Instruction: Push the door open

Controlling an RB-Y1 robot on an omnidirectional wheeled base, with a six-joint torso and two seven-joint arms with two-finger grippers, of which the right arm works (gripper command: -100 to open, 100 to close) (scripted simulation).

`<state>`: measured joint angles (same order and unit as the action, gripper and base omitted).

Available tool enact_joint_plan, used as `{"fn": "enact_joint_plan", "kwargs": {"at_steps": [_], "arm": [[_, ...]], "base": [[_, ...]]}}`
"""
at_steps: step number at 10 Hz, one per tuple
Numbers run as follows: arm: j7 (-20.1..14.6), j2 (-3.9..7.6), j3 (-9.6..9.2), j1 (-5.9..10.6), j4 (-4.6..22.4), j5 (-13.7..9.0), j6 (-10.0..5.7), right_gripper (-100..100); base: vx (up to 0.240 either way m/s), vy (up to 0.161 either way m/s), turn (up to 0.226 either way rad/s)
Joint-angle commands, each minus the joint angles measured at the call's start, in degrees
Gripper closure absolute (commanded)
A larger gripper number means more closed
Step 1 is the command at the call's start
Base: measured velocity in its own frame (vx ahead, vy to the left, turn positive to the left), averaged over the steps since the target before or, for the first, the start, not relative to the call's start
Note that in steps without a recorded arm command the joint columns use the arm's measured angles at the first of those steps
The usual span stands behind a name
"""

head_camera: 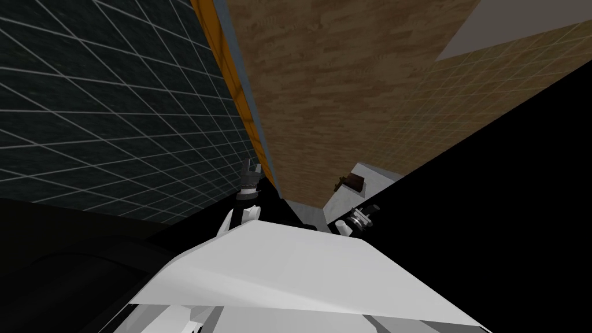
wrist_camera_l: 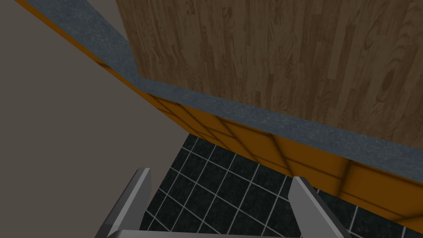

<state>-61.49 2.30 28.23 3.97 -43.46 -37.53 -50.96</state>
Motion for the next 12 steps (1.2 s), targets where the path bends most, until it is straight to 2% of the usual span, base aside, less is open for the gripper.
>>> {"fn": "enact_joint_plan", "kwargs": {"at_steps": [1, 2, 4, 5, 8, 10, 12], "arm": [[-0.3, 1.36, 1.22, 0.76, 1.8, -0.2, -1.27, 100], [-0.3, 1.36, 1.22, 0.76, 1.8, -0.2, -1.27, 100], [-0.2, 1.25, 3.65, 0.88, 1.8, -0.4, -1.29, 100], [-0.2, 1.25, 3.65, 0.88, 1.8, -0.4, -1.29, 100], [0.0, 0.97, 7.09, 1.06, 1.9, -0.6, -1.32, 100], [0.0, 0.97, 7.09, 1.06, 1.9, -0.6, -1.32, 100], [0.2, 0.74, 9.21, 1.17, 2.0, -0.8, -1.33, 100]], "base": [[0.036, -0.014, 0.016], [0.014, -0.006, -0.006], [0.047, -0.025, 0.072], [0.053, -0.029, 0.02], [0.073, -0.048, 0.062], [0.045, -0.03, 0.0], [0.036, -0.019, 0.059]]}}
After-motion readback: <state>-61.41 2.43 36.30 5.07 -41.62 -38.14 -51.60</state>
